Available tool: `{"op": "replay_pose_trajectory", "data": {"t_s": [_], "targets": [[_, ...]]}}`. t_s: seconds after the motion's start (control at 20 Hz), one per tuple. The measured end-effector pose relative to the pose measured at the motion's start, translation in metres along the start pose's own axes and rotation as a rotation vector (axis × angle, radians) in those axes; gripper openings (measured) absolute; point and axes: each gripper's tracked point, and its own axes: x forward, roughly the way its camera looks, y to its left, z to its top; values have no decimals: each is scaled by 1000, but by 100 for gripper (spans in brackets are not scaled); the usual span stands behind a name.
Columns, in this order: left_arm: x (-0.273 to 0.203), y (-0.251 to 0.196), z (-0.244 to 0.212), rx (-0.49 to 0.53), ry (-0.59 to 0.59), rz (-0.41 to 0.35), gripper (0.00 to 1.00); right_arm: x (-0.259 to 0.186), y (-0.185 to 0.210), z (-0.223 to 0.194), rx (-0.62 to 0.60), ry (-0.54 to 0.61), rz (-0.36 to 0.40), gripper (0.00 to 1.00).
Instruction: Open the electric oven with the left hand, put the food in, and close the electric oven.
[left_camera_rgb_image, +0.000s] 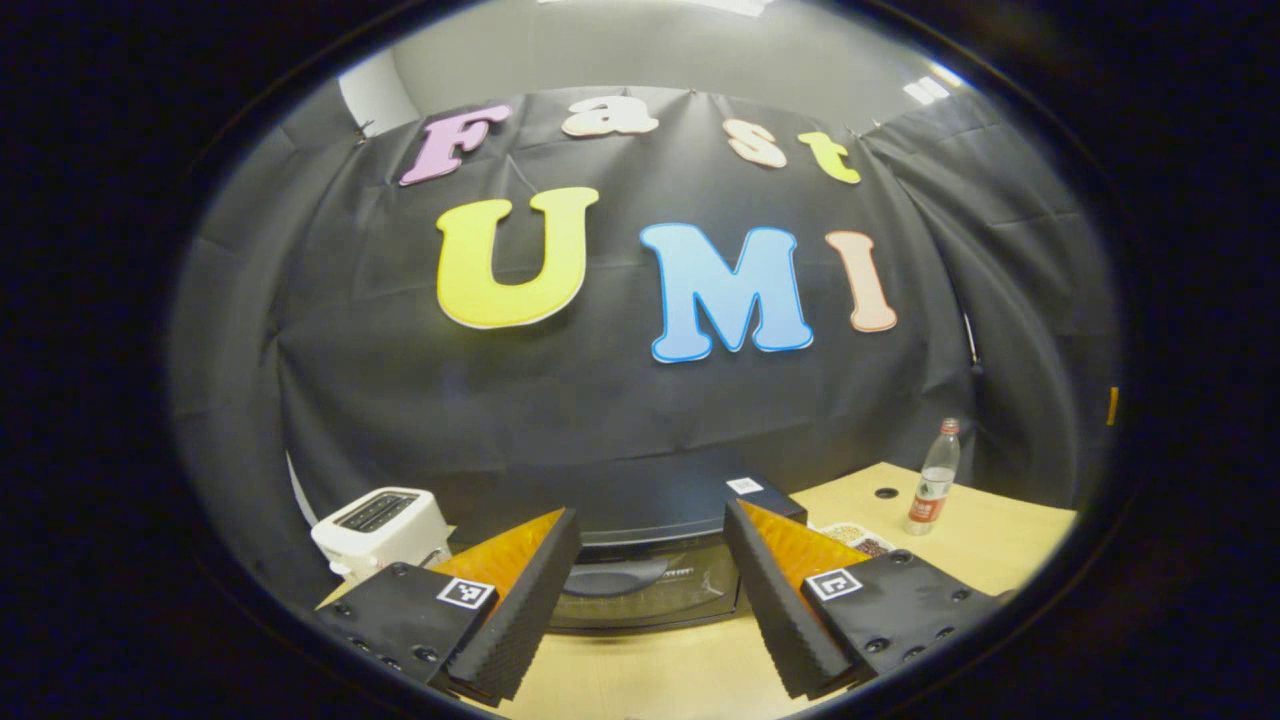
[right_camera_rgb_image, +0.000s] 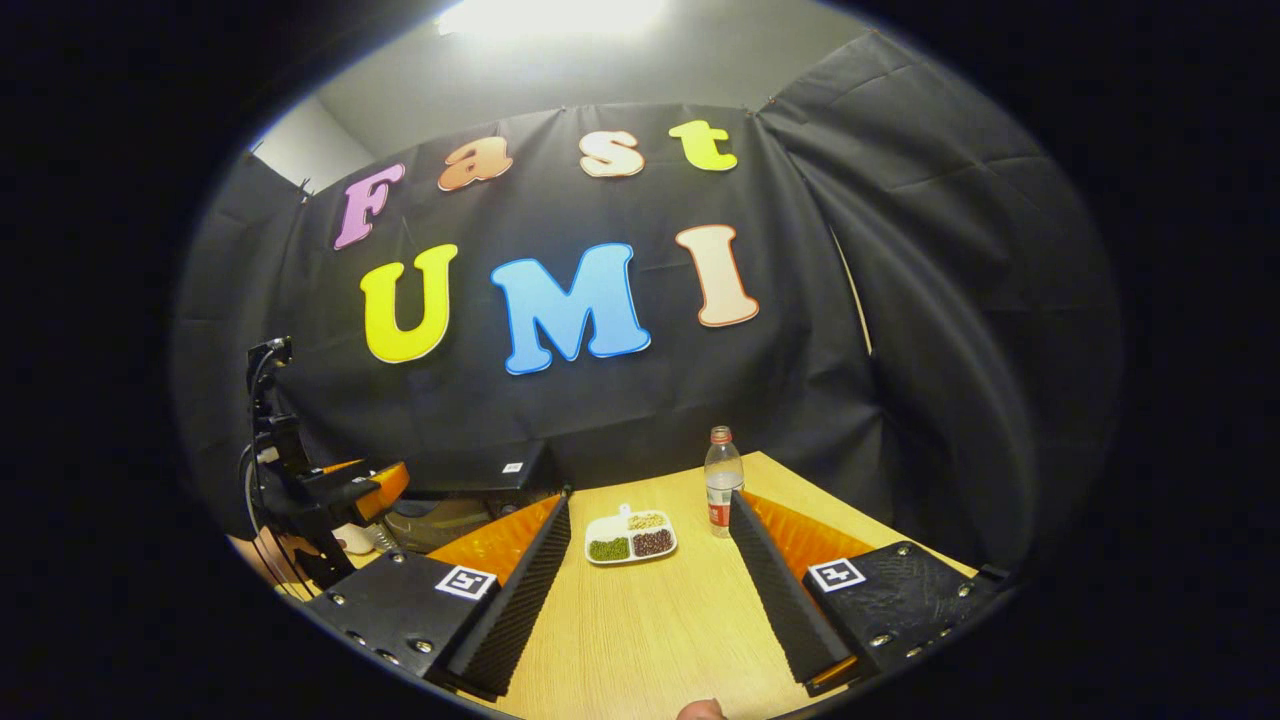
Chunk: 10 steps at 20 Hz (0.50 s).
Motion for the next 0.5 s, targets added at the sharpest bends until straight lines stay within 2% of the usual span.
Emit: {"op": "replay_pose_trajectory", "data": {"t_s": [0.15,0.25,0.35,0.5], "targets": [[-11,15,-30,-10,62,18,100,-1,4,-1,27,0,-3,98],[-21,21,-32,-22,80,29,100,-5,5,5,28,-15,-10,98],[-44,16,-15,-26,54,33,100,-15,2,19,18,-55,-23,98],[-99,-8,19,-9,6,37,100,-35,-3,43,-29,-145,6,97]]}}
